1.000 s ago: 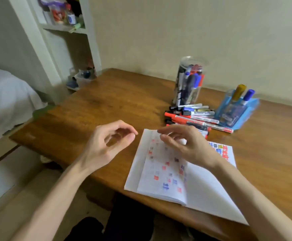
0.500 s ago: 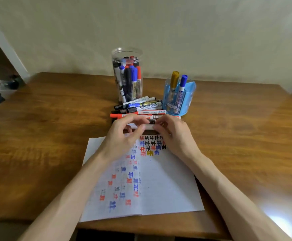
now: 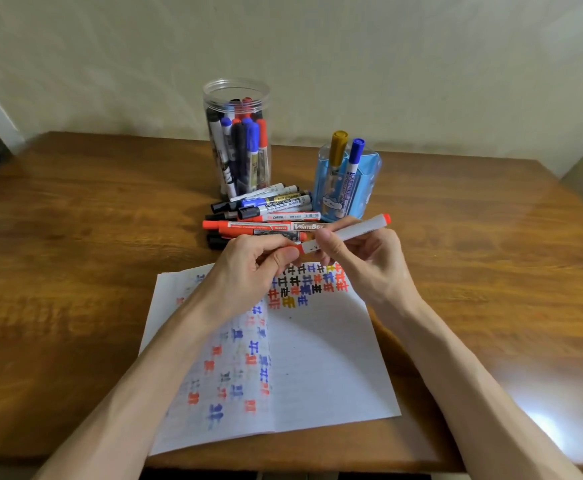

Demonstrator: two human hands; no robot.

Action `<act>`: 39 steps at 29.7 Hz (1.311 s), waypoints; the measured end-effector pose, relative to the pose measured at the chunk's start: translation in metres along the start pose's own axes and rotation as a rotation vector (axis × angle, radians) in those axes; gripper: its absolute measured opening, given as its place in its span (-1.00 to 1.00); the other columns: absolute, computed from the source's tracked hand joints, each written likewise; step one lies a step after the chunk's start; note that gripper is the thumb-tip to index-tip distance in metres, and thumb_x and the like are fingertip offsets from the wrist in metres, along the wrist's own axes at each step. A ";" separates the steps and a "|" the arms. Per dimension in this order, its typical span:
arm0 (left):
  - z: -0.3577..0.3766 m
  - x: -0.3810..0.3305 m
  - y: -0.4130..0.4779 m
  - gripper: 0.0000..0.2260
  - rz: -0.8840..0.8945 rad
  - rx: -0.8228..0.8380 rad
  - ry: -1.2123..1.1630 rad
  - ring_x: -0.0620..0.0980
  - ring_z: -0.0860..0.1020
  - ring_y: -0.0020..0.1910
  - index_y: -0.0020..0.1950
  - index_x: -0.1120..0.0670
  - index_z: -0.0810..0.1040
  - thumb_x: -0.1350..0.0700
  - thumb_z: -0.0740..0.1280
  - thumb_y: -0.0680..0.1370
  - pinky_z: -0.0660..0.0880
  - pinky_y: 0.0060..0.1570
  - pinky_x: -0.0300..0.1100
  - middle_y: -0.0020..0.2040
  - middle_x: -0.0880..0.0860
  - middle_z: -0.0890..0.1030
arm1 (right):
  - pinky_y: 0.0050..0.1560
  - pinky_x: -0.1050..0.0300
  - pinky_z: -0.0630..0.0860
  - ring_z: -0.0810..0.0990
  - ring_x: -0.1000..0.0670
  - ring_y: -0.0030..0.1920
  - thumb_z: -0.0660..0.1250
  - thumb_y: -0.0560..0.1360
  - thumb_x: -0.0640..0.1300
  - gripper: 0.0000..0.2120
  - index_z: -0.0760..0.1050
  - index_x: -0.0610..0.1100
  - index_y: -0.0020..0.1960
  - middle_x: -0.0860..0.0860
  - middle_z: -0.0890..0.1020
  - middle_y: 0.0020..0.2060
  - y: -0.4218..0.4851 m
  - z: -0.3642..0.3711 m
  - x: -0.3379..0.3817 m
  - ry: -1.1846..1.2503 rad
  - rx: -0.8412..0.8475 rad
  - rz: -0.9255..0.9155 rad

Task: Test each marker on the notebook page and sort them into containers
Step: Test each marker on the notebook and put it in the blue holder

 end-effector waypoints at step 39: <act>0.004 -0.013 -0.008 -0.74 -0.038 0.242 -0.108 0.08 0.59 -0.07 -0.06 0.01 0.57 -0.04 0.17 0.70 0.60 -0.02 0.11 -0.12 0.04 0.61 | -0.29 -0.12 0.50 0.57 -0.09 -0.30 0.37 0.66 -0.15 -0.85 0.64 -0.19 -0.03 -0.18 0.67 -0.22 -0.003 0.011 -0.004 0.043 -0.017 0.031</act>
Point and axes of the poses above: each hand's wrist, its own y-axis towards the middle knuckle, its own z-axis out of the palm, x = y × z, the point moved 4 cm from there along y, towards the middle knuckle
